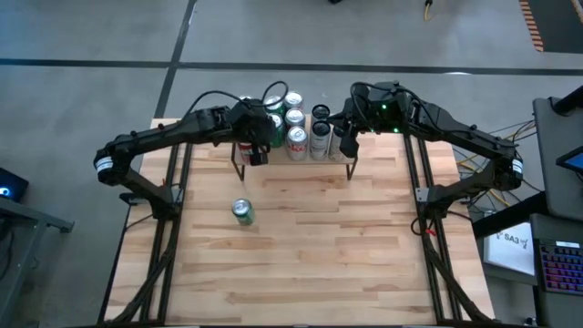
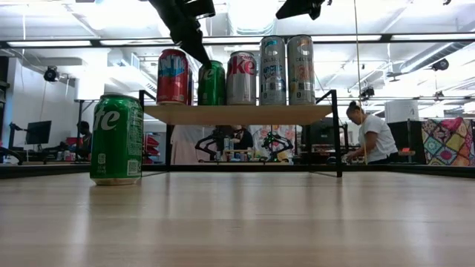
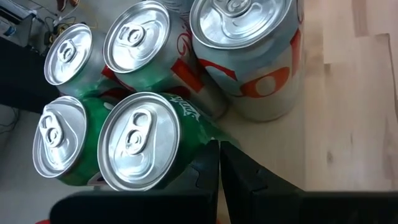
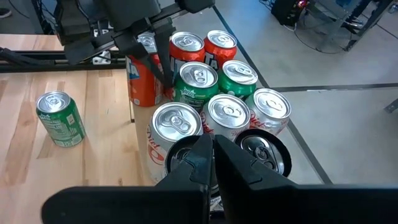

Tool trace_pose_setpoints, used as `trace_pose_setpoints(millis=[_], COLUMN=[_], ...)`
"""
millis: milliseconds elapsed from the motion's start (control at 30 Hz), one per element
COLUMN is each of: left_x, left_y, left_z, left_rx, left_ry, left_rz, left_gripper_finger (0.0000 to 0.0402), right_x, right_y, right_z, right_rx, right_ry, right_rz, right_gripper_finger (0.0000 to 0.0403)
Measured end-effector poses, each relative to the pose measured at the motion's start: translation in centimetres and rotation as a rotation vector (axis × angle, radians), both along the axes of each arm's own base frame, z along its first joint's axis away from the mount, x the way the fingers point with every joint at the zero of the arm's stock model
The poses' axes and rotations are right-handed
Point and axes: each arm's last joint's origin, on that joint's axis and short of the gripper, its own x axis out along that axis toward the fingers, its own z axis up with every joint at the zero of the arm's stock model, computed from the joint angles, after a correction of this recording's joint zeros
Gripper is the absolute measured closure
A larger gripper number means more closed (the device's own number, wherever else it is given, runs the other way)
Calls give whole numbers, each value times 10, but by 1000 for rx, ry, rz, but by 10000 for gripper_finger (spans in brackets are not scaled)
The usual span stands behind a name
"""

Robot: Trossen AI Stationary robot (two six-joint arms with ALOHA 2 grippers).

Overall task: Place canned beverage on shelf
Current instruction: Adjust the green soda cans on the shelf

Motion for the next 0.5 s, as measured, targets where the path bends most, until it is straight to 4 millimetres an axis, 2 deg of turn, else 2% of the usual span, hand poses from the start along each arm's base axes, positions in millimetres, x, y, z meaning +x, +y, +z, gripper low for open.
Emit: trace_pose_setpoints(millis=[500], left_x=[0], left_y=[3], left_z=[1], left_rx=[-4], left_ry=[-17], left_rz=[28], left_gripper_finger=[402], right_x=[0], right_y=[0], right_z=[0], right_rx=[2], right_ry=[3], right_rz=[-1], right_gripper_finger=[394])
